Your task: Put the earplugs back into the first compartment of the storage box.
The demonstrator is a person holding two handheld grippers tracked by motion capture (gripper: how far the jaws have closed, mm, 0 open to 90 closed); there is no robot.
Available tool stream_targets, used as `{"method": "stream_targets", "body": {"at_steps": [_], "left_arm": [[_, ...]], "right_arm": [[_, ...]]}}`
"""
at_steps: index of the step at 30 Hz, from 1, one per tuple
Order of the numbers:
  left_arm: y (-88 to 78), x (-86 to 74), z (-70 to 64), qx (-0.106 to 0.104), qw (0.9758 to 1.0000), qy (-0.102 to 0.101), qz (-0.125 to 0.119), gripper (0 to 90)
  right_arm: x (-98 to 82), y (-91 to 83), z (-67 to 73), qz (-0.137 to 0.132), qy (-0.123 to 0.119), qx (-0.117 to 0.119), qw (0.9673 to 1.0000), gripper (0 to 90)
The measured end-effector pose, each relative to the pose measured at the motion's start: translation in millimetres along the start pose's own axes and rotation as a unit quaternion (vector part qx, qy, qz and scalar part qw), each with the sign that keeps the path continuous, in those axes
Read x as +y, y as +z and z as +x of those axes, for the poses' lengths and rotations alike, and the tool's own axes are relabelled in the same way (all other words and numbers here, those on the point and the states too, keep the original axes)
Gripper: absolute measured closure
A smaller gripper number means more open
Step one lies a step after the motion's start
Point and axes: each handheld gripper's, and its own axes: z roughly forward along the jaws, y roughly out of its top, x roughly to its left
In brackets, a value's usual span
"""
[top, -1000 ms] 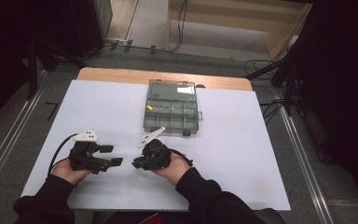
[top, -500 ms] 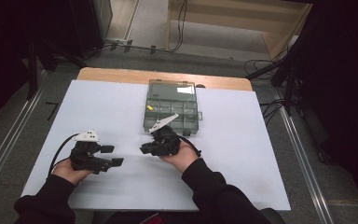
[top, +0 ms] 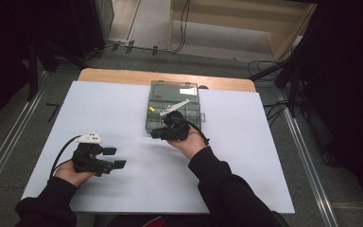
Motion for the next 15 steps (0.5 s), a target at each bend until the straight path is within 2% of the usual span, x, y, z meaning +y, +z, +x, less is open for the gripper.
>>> {"method": "stream_targets", "body": {"at_steps": [15], "left_arm": [[2.7, 1.7, -2.3, -0.004, 1.0, 0.001, 0.0, 27.2]], "right_arm": [[32.4, -1.5, -35.5, -0.016, 0.027, -0.031, 0.999, 78.8]]}}
